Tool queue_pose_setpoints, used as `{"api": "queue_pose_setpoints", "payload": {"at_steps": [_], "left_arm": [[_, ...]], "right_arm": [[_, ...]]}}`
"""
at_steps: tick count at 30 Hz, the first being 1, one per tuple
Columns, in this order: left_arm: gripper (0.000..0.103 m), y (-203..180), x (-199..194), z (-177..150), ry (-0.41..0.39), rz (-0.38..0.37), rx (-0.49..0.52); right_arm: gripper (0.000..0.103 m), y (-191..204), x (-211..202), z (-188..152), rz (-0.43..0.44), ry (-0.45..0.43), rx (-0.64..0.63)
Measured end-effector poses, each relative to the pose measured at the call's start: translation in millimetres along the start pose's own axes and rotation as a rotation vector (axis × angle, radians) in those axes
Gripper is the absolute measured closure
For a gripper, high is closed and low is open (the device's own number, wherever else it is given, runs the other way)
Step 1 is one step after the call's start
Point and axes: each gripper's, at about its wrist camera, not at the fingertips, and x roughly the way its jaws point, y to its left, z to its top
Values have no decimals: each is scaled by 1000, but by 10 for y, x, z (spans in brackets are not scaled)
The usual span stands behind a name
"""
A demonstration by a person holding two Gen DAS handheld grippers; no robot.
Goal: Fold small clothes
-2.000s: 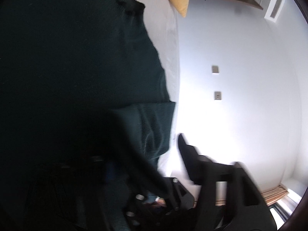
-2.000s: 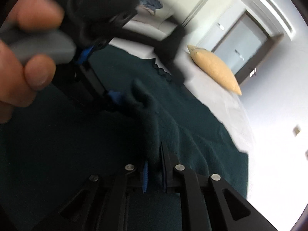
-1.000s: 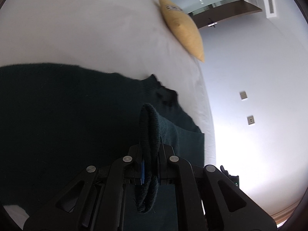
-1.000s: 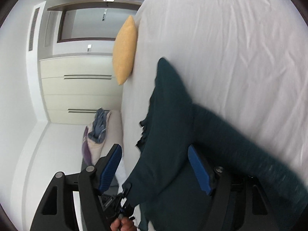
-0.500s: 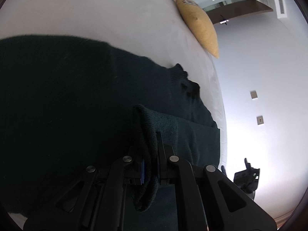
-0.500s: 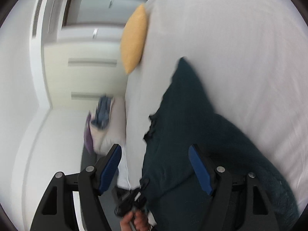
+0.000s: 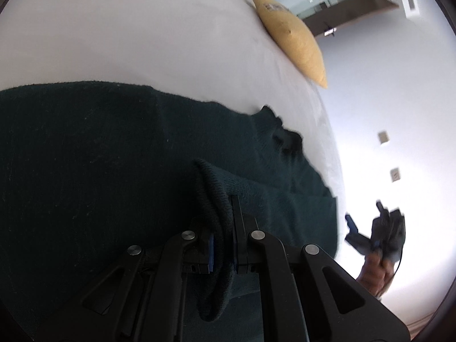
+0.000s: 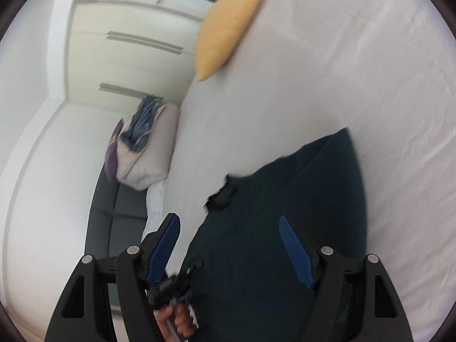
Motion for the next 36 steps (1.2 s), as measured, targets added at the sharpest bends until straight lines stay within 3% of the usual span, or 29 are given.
{"api": "queue_pose_setpoints", "payload": {"at_steps": [3, 6, 9, 14, 17, 18, 19, 22, 24, 27, 30, 36], "left_arm": [[95, 80, 19, 9, -1, -33, -30], [95, 127, 35, 7, -6, -50, -38], [95, 135, 34, -12, -17, -47, -30], [94, 200, -60, -55, -36, -60, -53], [88, 236, -274, -104, -69, -22, -39], [86, 237, -359, -120, -83, -12, -32], [77, 246, -494, -156, -111, -2, -25], [17, 298, -870, -271, -189, -10, -29], [14, 399, -1178, -392, -229, -38, -44], [14, 661, -1646, -615, -288, -58, -103], [14, 1075, -2150, -933, -395, -94, -214], [14, 2073, -2992, -1647, -627, -159, -539]], "right_arm": [[27, -288, 109, 109, -22, -12, 70], [37, -485, 145, 50, 0, 16, 101], [36, -455, 82, -159, 34, 80, 70], [35, -438, -93, -604, 3, 153, 28], [31, -386, -293, -745, 30, 118, 20], [24, -375, -337, -780, 40, 96, 12], [20, -397, -345, -803, 18, 78, 8], [29, -482, -243, -852, -73, 91, -25], [29, -394, -298, -892, -102, 74, -36], [28, -203, -509, -981, -36, -1, -19], [23, 49, -693, -1168, 61, -63, -33], [22, 494, -617, -1609, 99, -25, -85]]}}
